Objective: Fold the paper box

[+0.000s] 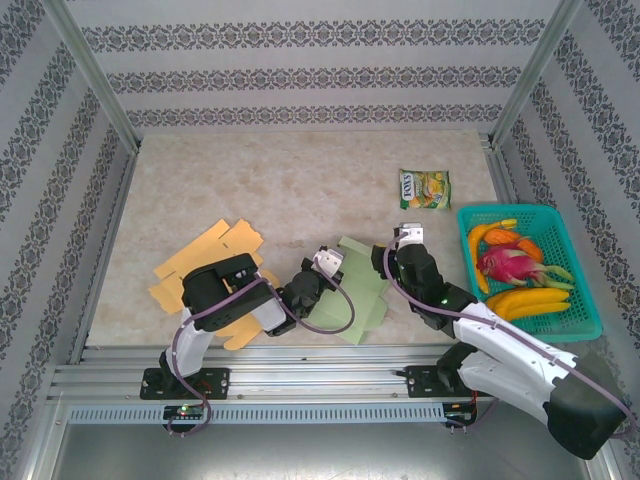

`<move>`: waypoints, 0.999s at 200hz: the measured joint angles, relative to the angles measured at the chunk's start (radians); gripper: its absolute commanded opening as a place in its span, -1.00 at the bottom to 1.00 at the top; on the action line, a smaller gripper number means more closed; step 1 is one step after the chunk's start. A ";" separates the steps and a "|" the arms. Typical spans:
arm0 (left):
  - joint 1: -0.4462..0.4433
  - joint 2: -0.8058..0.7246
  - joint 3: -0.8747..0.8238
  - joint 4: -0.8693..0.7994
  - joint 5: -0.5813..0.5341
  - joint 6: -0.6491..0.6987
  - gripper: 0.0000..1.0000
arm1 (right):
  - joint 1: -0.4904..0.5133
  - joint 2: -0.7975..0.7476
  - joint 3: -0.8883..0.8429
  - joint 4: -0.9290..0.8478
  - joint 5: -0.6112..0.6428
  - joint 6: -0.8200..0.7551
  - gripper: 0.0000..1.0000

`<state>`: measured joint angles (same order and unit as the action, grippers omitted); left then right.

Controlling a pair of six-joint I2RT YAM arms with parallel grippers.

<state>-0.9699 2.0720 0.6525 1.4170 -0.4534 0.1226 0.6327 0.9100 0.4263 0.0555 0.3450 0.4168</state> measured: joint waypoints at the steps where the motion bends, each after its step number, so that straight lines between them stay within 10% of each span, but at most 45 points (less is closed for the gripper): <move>1: 0.000 0.000 0.000 0.000 0.000 0.000 -0.99 | 0.000 0.001 -0.001 0.000 0.001 0.000 -0.01; 58: 0.000 0.040 0.010 0.018 0.001 -0.004 -0.86 | 0.016 0.073 -0.034 0.016 0.026 0.024 -0.02; 124: 0.003 0.044 -0.002 0.006 0.000 0.004 -0.15 | 0.057 0.113 -0.034 0.051 0.088 0.026 -0.02; 200: 0.027 -0.164 -0.187 -0.025 0.120 -0.049 0.03 | 0.079 0.126 -0.029 0.057 0.127 0.023 -0.02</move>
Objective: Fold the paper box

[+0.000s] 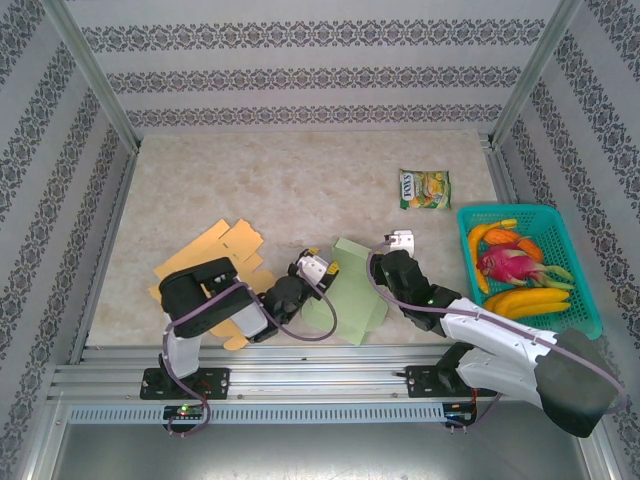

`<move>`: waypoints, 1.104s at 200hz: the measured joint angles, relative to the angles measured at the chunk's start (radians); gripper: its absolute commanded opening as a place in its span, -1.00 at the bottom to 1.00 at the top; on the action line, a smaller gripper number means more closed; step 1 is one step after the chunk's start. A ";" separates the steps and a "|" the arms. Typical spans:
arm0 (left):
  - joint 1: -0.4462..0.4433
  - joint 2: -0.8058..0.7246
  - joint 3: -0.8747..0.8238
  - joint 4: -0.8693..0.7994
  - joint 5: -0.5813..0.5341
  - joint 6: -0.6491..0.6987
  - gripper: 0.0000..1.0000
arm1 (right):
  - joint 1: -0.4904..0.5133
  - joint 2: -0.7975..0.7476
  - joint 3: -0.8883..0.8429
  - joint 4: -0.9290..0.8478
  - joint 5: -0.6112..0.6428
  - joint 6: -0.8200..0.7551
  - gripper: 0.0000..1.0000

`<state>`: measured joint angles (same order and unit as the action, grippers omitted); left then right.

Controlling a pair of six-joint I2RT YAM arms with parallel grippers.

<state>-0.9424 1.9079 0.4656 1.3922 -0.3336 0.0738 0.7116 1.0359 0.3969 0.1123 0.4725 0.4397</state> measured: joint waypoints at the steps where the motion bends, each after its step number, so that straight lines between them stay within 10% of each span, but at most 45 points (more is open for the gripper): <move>1: 0.001 -0.006 -0.003 -0.001 0.004 -0.001 0.03 | 0.000 0.000 0.000 0.000 0.000 0.000 -0.02; 112: 0.161 -0.123 -0.019 -0.132 0.377 -0.140 -0.18 | 0.006 0.008 0.010 -0.007 0.008 -0.013 -0.02; 221: 0.161 -0.229 -0.030 -0.206 0.353 -0.190 -0.36 | 0.027 0.008 0.012 -0.010 0.018 -0.027 -0.02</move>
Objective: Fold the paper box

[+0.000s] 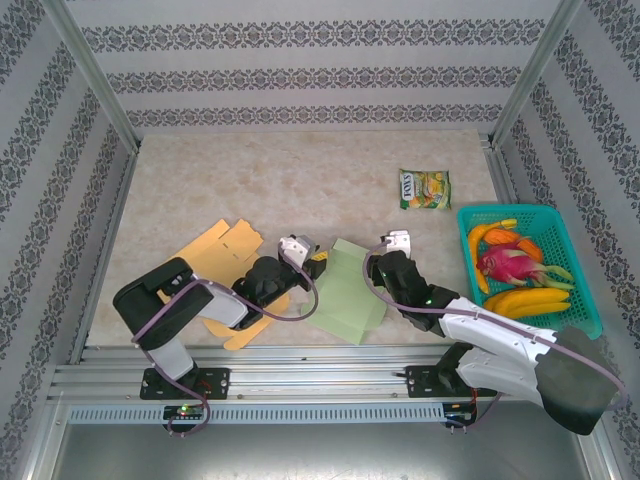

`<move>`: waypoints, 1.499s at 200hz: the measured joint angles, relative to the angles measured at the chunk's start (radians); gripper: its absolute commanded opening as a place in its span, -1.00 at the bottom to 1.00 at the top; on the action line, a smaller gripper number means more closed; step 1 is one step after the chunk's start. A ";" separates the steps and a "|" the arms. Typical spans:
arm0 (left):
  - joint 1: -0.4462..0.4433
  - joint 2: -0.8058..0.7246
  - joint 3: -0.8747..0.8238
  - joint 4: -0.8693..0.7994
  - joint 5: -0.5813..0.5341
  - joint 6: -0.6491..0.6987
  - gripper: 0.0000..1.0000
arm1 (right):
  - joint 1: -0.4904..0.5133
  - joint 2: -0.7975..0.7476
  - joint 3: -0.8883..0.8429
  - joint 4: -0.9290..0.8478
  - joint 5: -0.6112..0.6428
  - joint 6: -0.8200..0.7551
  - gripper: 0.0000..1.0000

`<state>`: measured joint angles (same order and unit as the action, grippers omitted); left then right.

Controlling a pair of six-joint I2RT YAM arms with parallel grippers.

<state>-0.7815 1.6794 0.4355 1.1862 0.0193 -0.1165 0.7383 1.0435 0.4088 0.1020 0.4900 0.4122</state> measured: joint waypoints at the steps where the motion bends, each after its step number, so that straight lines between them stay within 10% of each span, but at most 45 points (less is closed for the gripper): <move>1: 0.000 -0.003 0.000 -0.002 -0.002 -0.002 -0.36 | 0.000 0.000 0.000 0.000 0.000 0.000 -0.02; 300: 0.000 -0.503 -0.070 -0.659 -0.291 -0.218 -0.32 | 0.044 0.013 0.001 0.002 0.075 0.009 -0.02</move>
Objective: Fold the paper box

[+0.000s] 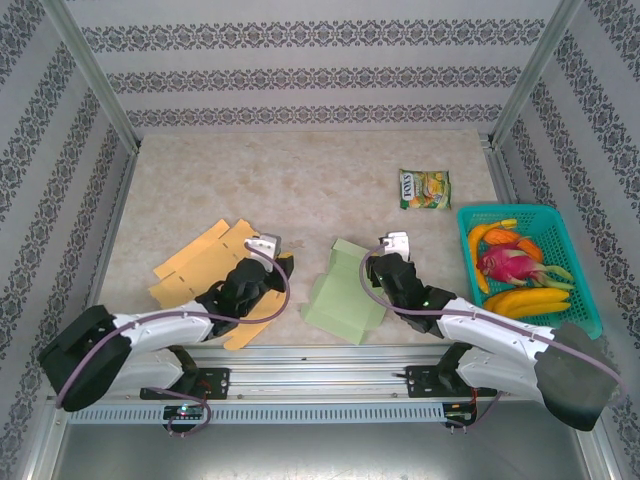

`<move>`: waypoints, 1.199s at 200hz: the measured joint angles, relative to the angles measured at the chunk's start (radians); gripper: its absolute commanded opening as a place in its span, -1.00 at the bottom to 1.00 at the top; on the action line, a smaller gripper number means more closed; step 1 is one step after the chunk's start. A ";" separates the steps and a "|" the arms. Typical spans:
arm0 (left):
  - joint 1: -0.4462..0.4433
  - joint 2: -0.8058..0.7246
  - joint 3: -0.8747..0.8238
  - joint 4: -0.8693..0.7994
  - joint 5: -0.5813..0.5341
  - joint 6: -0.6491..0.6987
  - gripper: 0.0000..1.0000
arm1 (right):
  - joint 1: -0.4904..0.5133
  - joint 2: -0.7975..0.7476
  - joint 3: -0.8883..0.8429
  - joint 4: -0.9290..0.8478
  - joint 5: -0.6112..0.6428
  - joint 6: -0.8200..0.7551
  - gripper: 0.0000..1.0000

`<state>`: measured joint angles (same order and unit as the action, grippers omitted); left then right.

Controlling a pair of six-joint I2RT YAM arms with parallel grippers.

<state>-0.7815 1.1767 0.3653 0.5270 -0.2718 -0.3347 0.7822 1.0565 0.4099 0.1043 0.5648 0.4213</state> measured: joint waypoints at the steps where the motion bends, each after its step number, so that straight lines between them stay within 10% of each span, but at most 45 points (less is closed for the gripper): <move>1: 0.000 -0.003 0.000 -0.003 0.000 -0.001 -0.31 | 0.000 0.000 0.000 0.000 0.000 0.000 -0.03; 101: 0.000 -0.213 0.103 -0.472 -0.036 -0.252 -0.17 | -0.033 -0.064 0.009 -0.039 0.034 -0.058 0.00; 240: -0.002 -0.118 0.314 -0.870 0.031 -0.587 0.01 | -0.172 -0.227 0.142 -0.187 -0.223 -0.243 0.02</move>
<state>-0.7834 1.0584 0.6796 -0.3428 -0.2409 -0.9218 0.6106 0.8291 0.5518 -0.0826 0.3416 0.1783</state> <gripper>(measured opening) 0.502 0.511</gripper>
